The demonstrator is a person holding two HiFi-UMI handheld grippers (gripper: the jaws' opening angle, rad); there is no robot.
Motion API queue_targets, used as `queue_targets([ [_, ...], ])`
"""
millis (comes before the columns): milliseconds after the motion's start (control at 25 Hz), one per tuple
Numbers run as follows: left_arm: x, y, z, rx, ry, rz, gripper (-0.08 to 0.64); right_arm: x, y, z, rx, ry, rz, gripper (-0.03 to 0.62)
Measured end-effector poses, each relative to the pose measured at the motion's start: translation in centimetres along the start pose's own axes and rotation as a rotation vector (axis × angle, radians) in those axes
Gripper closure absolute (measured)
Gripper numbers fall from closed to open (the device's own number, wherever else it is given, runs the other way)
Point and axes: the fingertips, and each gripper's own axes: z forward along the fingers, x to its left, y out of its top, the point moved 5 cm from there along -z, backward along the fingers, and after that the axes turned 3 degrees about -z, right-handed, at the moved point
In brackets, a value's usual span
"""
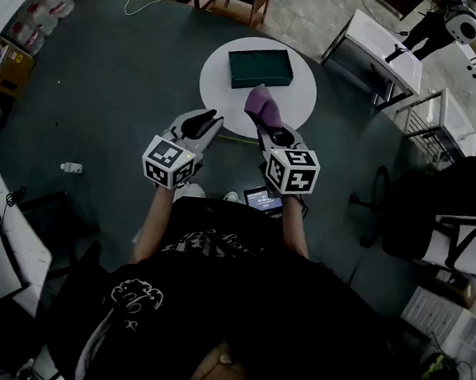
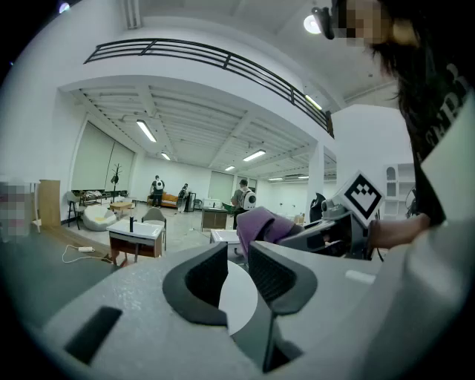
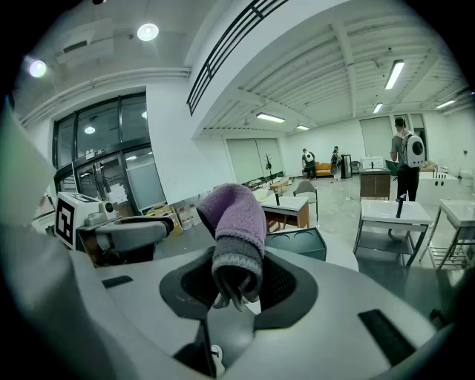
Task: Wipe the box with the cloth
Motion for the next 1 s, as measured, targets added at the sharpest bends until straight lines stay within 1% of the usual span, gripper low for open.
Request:
queue_targets([
  [240, -0.9, 0.3, -0.2, -0.028, -0.011, -0.014, 0.463, -0.1, -0.2, -0.2, -0.005, 0.010, -0.002, 0.491],
  [480, -0.9, -0.2, -0.5, 0.024, -0.003, -0.002, 0.463, -0.2, -0.8, 0.5, 0.007, 0.028, 0.031, 0.491],
  [760, 1.2, -0.9, 0.0, 0.054, -0.003, -0.014, 0.463, -0.9, -1.1, 2.6, 0.039, 0.025, 0.066, 0.491],
  [920, 4.1, -1.7, 1.6, 0.093, -0.009, 0.015, 0.463, -1.4, -0.8, 4.6, 0.070, 0.009, 0.071, 0.491],
  [1000, 6.0, -1.7, 2.9, 0.106, -0.013, 0.018, 0.463, -2.0, -0.4, 6.0, 0.096, -0.004, 0.069, 0.491],
])
